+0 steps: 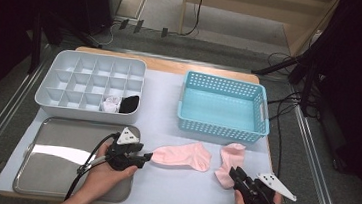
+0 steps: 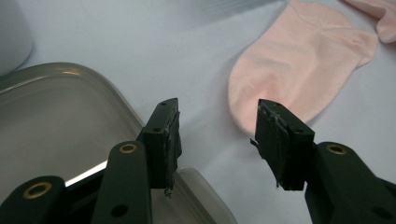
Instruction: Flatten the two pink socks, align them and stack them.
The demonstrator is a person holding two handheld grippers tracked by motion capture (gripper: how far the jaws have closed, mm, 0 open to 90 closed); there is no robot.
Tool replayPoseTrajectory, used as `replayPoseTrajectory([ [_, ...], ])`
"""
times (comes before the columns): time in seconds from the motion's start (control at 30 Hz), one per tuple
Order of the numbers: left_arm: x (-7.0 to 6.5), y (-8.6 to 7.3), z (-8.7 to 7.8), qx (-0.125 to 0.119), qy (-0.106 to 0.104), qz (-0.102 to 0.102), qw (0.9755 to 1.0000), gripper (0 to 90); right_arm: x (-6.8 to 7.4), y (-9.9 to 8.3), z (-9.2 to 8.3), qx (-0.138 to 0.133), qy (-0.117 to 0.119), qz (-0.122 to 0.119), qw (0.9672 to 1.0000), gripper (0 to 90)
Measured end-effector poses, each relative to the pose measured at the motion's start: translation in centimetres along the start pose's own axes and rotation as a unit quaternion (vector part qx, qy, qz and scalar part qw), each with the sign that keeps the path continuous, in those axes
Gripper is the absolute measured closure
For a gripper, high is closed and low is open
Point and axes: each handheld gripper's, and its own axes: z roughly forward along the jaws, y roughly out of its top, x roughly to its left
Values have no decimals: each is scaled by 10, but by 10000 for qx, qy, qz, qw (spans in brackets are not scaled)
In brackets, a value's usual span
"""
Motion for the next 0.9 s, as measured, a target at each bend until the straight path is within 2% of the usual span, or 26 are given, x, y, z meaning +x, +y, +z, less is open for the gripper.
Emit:
replayPoseTrajectory([
  [0.07, 0, -1, -3, -22, -48, -3, 10000, 506, 2, -5, 1, 25, 68, -206, 9998, 654],
  [0.17, -2, -1, -4, -49, -58, 34, 10000, 506, 10, -14, 7, 102, 56, -761, 9970, 524],
  [0.27, -5, -2, -4, -37, -83, 96, 9999, 500, 16, -21, 17, 429, 24, -1032, 9937, 416],
  [0.33, -6, -2, -4, 2, -114, 120, 9999, 497, 16, -26, 24, 656, -156, -1303, 9892, 415],
  [0.37, -6, -2, -4, -2, -113, 117, 9999, 497, 17, -27, 24, 611, -194, -1382, 9883, 446],
  [0.47, -4, -2, -4, -31, -90, 85, 9999, 500, 14, -25, 22, 616, -521, -1364, 9874, 732],
  [0.5, -3, -2, -4, -32, -90, 91, 9999, 500, 12, -23, 20, 644, -603, -1259, 9881, 802],
  [0.57, -3, -2, -5, -37, -101, 71, 9999, 501, 8, -18, 15, 644, -621, -1012, 9908, 849],
  [0.63, -2, -1, -5, -45, -114, 70, 9999, 501, 7, -13, 9, 429, -567, -885, 9935, 856],
  [0.7, -3, -1, -5, -38, -124, 61, 9999, 504, 9, -9, 4, 243, -517, -959, 9937, 859],
  [0.73, -3, -1, -5, -19, -123, 89, 9999, 504, 11, -8, 2, 285, -486, -1066, 9927, 859],
  [0.77, -4, -2, -4, -37, -123, 85, 9999, 504, 13, -8, 1, 373, -506, -1236, 9903, 857],
  [0.83, -4, -1, -5, -33, -145, 78, 9999, 503, 13, -9, -1, 570, -755, -1648, 9818, 844],
  [0.87, -3, -1, -5, -32, -143, 80, 9999, 503, 9, -10, -1, 684, -878, -1740, 9784, 799],
  [0.9, -3, -1, -5, -37, -127, 79, 9999, 503, 4, -11, 1, 749, -901, -1749, 9776, 662],
])
